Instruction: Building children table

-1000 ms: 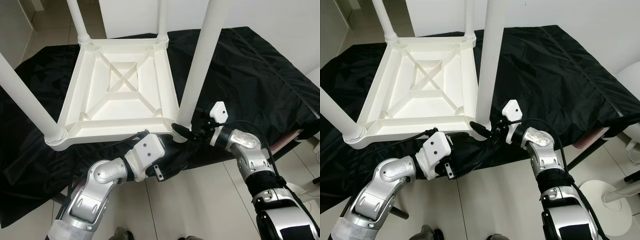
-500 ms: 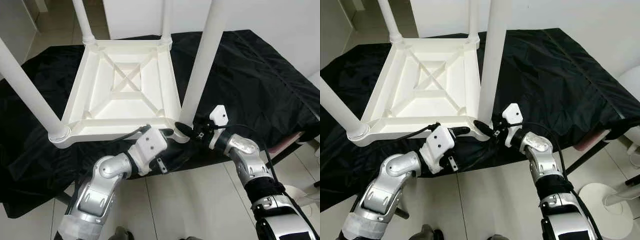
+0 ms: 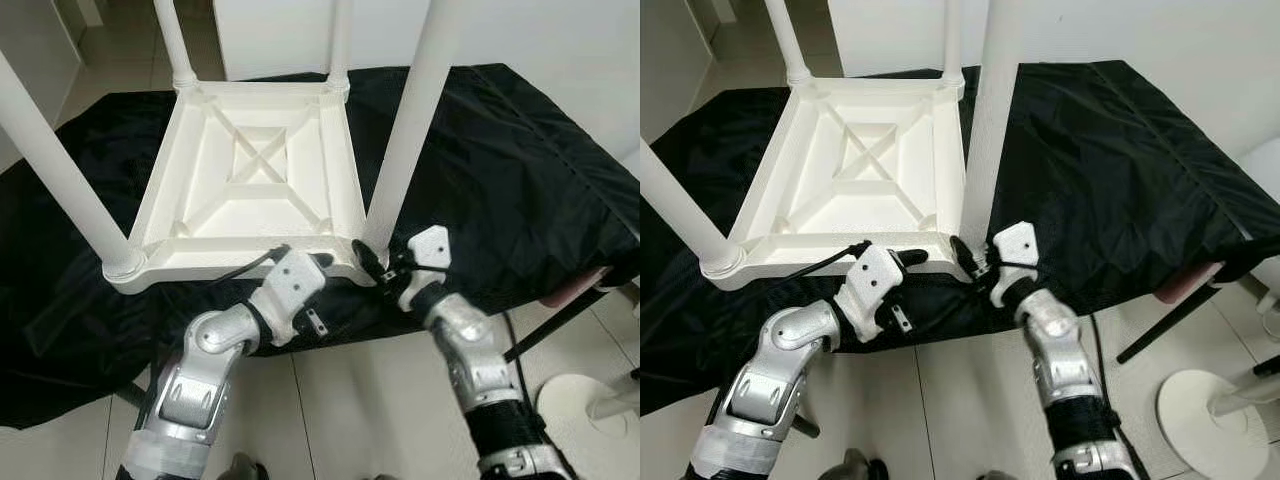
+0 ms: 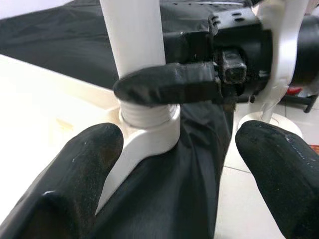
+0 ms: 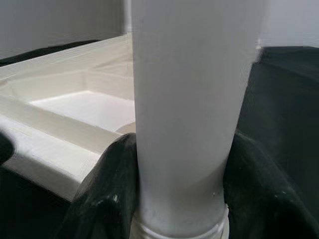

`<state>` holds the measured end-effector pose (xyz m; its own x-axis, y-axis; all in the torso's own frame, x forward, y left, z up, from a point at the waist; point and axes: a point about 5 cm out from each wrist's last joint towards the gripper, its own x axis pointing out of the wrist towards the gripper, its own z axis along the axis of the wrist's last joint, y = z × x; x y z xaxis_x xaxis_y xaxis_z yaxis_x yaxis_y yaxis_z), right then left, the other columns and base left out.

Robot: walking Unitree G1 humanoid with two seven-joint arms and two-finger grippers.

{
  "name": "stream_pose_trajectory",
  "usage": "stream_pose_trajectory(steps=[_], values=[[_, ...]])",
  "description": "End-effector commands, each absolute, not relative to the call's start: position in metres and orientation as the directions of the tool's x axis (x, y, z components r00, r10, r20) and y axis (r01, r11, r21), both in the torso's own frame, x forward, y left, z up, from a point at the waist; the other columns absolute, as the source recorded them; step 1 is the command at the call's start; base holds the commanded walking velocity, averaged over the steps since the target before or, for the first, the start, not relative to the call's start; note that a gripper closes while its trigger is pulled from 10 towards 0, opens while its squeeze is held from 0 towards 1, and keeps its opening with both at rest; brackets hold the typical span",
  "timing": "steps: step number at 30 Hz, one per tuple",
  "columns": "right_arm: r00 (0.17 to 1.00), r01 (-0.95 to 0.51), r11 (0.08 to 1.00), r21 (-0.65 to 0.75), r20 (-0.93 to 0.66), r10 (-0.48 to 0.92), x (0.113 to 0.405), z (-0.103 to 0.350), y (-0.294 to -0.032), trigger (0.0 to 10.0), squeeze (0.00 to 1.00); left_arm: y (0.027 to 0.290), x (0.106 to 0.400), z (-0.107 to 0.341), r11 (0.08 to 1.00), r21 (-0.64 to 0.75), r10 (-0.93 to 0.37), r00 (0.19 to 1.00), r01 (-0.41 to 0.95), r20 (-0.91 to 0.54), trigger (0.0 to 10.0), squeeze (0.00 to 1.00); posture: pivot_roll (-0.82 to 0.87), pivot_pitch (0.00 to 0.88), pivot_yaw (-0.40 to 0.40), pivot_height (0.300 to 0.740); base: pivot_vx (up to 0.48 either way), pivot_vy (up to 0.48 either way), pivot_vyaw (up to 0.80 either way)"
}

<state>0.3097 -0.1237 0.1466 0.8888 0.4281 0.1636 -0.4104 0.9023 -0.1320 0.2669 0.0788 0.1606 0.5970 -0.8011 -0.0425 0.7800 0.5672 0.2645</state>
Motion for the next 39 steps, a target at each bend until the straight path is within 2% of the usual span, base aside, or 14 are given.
stream_pose_trajectory(steps=[1, 2, 3, 4, 5, 8, 12, 13, 17, 22, 23, 27, 30, 39], values=[[0.965, -0.231, 0.970, -0.078, 0.106, 0.238, 0.308, 0.134, -0.132, 10.0, 0.00, 0.094, 0.278, 0.155, 0.809, 0.245, -0.551, 0.835, 0.535, -0.003, 10.0, 0.00, -0.06, 0.071, 0.016, 0.740, 0.000, 0.000, 0.00], [0.965, -0.231, 0.970, -0.078, 0.106, 0.238, 0.308, 0.134, -0.132, 10.0, 0.00, 0.094, 0.278, 0.155, 0.809, 0.245, -0.551, 0.835, 0.535, -0.003, 10.0, 0.00, -0.06, 0.071, 0.016, 0.740, 0.000, 0.000, 0.00], [0.987, -0.128, 0.991, -0.040, 0.089, 0.131, 0.309, 0.132, -0.132, 10.0, 0.00, 0.096, 0.278, 0.154, 0.819, 0.243, -0.535, 0.845, 0.520, -0.004, 10.0, 0.00, -0.06, 0.071, 0.016, 0.740, 0.000, 0.000, 0.00], [0.987, -0.128, 0.991, -0.040, 0.089, 0.131, 0.309, 0.132, -0.132, 10.0, 0.00, 0.096, 0.278, 0.154, 0.819, 0.243, -0.535, 0.845, 0.520, -0.004, 10.0, 0.00, -0.06, 0.071, 0.016, 0.740, 0.000, 0.000, 0.00], [0.996, -0.034, 0.999, 0.002, 0.085, 0.034, 0.309, 0.132, -0.131, 10.0, 0.00, 0.096, 0.279, 0.154, 0.829, 0.237, -0.521, 0.854, 0.508, -0.008, 10.0, 0.00, -0.06, 0.071, 0.016, 0.740, 0.000, 0.000, 0.00], [0.995, 0.059, 0.997, 0.056, 0.071, -0.063, 0.308, 0.132, -0.126, 10.0, 0.00, 0.097, 0.280, 0.155, 0.842, 0.227, -0.503, 0.865, 0.489, 0.000, 10.0, 0.00, -0.05, 0.064, 0.009, 0.740, 0.000, 0.000, 0.00], [0.991, -0.025, 0.996, 0.082, 0.130, 0.014, 0.304, 0.139, -0.115, 10.0, 0.00, 0.097, 0.281, 0.155, 0.853, 0.215, -0.488, 0.873, 0.476, 0.002, 10.0, 0.00, -0.06, 0.060, 0.010, 0.740, 0.000, 0.000, 0.00], [0.988, -0.068, 0.993, 0.092, 0.147, 0.054, 0.301, 0.141, -0.114, 10.0, 1.00, 0.097, 0.282, 0.156, 0.851, 0.215, -0.491, 0.871, 0.479, 0.007, 10.0, 0.00, -0.06, 0.060, 0.010, 0.740, 0.000, 0.000, 0.00], [0.980, -0.134, 0.983, 0.129, 0.162, 0.112, 0.297, 0.145, -0.112, 10.0, 1.00, 0.097, 0.282, 0.156, 0.849, 0.222, -0.493, 0.870, 0.479, 0.012, 10.0, 0.00, -0.06, 0.062, 0.012, 0.740, 0.000, 0.000, 0.00], [0.973, -0.161, 0.983, 0.084, 0.179, 0.144, 0.296, 0.148, -0.116, 10.0, 1.00, 0.097, 0.282, 0.156, 0.849, 0.223, -0.493, 0.870, 0.479, 0.010, 10.0, 0.00, -0.06, 0.073, 0.011, 0.740, 0.000, 0.000, 0.00], [0.965, -0.199, 0.979, 0.034, 0.178, 0.190, 0.297, 0.147, -0.124, 10.0, 0.00, 0.097, 0.281, 0.157, 0.847, 0.219, -0.498, 0.867, 0.484, 0.012, 10.0, 0.00, -0.06, 0.084, 0.012, 0.740, 0.000, 0.000, 0.00], [0.942, -0.299, 0.954, -0.009, 0.156, 0.297, 0.301, 0.145, -0.132, 10.0, 0.00, 0.098, 0.279, 0.156, 0.842, 0.198, -0.513, 0.859, 0.502, 0.004, 10.0, 0.00, -0.06, 0.090, 0.016, 0.740, 0.000, 0.000, 0.00], [0.878, -0.450, 0.888, -0.098, 0.135, 0.460, 0.304, 0.144, -0.139, 10.0, 0.00, 0.097, 0.278, 0.153, 0.826, 0.164, -0.540, 0.841, 0.539, -0.040, 10.0, 0.00, -0.07, 0.095, 0.019, 0.740, 0.000, 0.000, 0.00], [0.813, -0.555, 0.807, -0.204, 0.075, 0.578, 0.322, 0.146, -0.151, 10.0, 0.00, 0.098, 0.279, 0.155, 0.816, 0.129, -0.562, 0.826, 0.563, -0.052, 10.0, 0.00, -0.06, 0.095, 0.033, 0.740, 0.000, 0.000, 0.00]])
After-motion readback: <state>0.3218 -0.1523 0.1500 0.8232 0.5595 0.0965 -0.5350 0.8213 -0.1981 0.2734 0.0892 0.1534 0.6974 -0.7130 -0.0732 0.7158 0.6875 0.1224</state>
